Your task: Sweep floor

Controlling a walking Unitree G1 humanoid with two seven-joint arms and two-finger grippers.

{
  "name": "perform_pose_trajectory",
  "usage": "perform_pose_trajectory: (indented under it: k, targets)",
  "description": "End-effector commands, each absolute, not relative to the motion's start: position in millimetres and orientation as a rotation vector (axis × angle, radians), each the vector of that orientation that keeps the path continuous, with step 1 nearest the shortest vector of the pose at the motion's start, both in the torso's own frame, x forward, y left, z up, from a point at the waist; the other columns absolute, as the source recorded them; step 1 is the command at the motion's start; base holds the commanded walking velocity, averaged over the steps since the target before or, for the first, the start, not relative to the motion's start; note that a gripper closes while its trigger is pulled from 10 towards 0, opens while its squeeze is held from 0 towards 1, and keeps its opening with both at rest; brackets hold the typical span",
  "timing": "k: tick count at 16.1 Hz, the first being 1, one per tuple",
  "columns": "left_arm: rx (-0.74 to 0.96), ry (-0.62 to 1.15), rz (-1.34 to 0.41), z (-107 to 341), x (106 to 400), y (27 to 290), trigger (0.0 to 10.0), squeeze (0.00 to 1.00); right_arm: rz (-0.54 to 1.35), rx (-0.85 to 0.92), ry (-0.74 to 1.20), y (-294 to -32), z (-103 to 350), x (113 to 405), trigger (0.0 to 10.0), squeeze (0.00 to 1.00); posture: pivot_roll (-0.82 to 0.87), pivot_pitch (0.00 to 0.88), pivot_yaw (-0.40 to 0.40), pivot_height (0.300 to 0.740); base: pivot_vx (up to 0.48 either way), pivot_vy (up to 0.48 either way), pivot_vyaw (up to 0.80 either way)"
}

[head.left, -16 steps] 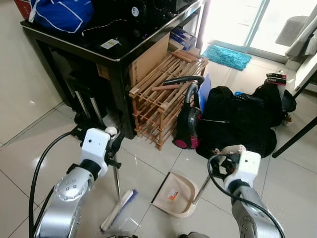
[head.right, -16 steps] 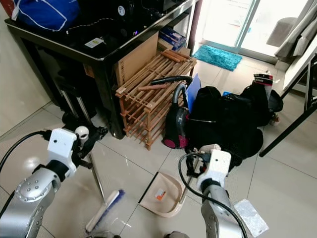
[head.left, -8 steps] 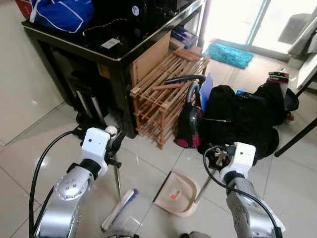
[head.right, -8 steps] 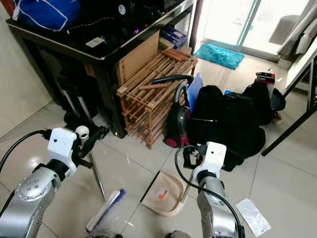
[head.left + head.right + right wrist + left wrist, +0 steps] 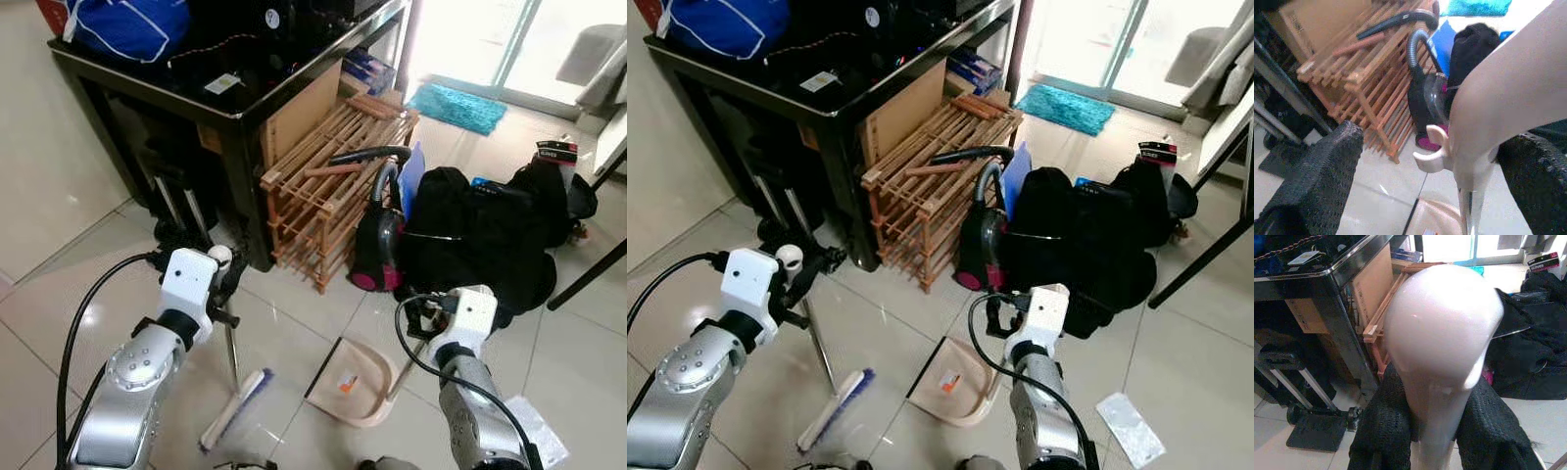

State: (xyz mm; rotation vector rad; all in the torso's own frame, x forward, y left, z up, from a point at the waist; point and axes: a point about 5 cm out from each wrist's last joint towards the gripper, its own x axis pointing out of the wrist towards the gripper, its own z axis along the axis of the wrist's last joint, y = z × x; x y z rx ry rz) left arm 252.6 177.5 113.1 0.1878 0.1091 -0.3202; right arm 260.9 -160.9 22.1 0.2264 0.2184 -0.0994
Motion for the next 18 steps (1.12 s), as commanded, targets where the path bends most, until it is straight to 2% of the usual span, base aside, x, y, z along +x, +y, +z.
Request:
perform_pose_trajectory:
  k: [1, 3, 4, 5, 6, 7, 8, 9, 10, 11, 12, 13, 14, 18]
  targets:
    - [0.199, 0.089, -0.319, 117, 252, 180, 10.0, 0.00, -0.120, 0.245, 0.171, -163, 25, 262, 10.0, 0.00, 0.07, 0.071, 0.040, 0.740, 0.000, 0.000, 0.00]
    - [0.198, 0.087, -0.322, 118, 252, 180, 10.0, 0.00, -0.129, 0.256, 0.138, -166, 26, 260, 10.0, 0.00, 0.07, 0.066, 0.043, 0.740, 0.000, 0.000, 0.00]
    - [0.198, 0.087, -0.323, 118, 252, 180, 10.0, 0.00, -0.129, 0.258, 0.129, -166, 26, 260, 9.6, 0.00, 0.07, 0.064, 0.044, 0.740, 0.000, 0.000, 0.00]
    - [0.199, 0.087, -0.326, 117, 252, 180, 10.0, 0.00, -0.128, 0.259, 0.115, -167, 26, 258, 8.5, 0.00, 0.07, 0.061, 0.046, 0.740, 0.000, 0.000, 0.00]
    - [0.202, 0.088, -0.329, 117, 252, 180, 10.0, 0.00, -0.125, 0.258, 0.113, -166, 24, 257, 7.4, 0.00, 0.07, 0.059, 0.048, 0.740, 0.000, 0.000, 0.00]
    - [0.203, 0.088, -0.331, 117, 252, 180, 10.0, 0.00, -0.125, 0.256, 0.116, -166, 23, 256, 5.1, 0.00, 0.07, 0.058, 0.049, 0.740, 0.000, 0.000, 0.00]
    - [0.204, 0.088, -0.332, 117, 252, 179, 10.0, 0.00, -0.126, 0.256, 0.117, -166, 21, 256, 4.1, 0.00, 0.07, 0.056, 0.049, 0.740, 0.000, 0.000, 0.00]
    - [0.204, 0.087, -0.336, 117, 253, 179, 10.0, 0.00, -0.130, 0.255, 0.118, -166, 19, 256, 1.2, 0.00, 0.07, 0.056, 0.050, 0.740, 0.000, 0.000, 0.00]
    - [0.205, 0.087, -0.337, 117, 253, 179, 10.0, 0.00, -0.129, 0.253, 0.122, -165, 18, 256, 0.0, 0.00, 0.07, 0.054, 0.050, 0.740, 0.000, 0.000, 0.00]
    - [0.206, 0.086, -0.338, 118, 253, 179, 10.0, 0.00, -0.128, 0.251, 0.128, -164, 16, 256, 0.0, 0.00, 0.07, 0.055, 0.051, 0.740, 0.000, 0.000, 0.00]
    - [0.207, 0.086, -0.339, 118, 253, 179, 10.0, 0.00, -0.128, 0.244, 0.134, -163, 15, 256, 2.4, 0.00, 0.07, 0.057, 0.051, 0.740, 0.000, 0.000, 0.00]
    - [0.209, 0.085, -0.339, 119, 254, 179, 10.0, 0.00, -0.131, 0.244, 0.134, -163, 14, 257, 9.1, 0.00, 0.08, 0.063, 0.052, 0.740, 0.000, 0.000, 0.00]
    - [0.211, 0.086, -0.339, 119, 254, 180, 10.0, 0.00, -0.134, 0.244, 0.132, -163, 14, 258, 10.0, 0.00, 0.08, 0.065, 0.052, 0.740, 0.000, 0.000, 0.00]
    - [0.213, 0.089, -0.336, 119, 253, 181, 10.0, 0.00, -0.135, 0.242, 0.112, -161, 16, 261, 10.0, 0.00, 0.08, 0.070, 0.050, 0.740, 0.000, 0.000, 0.00]
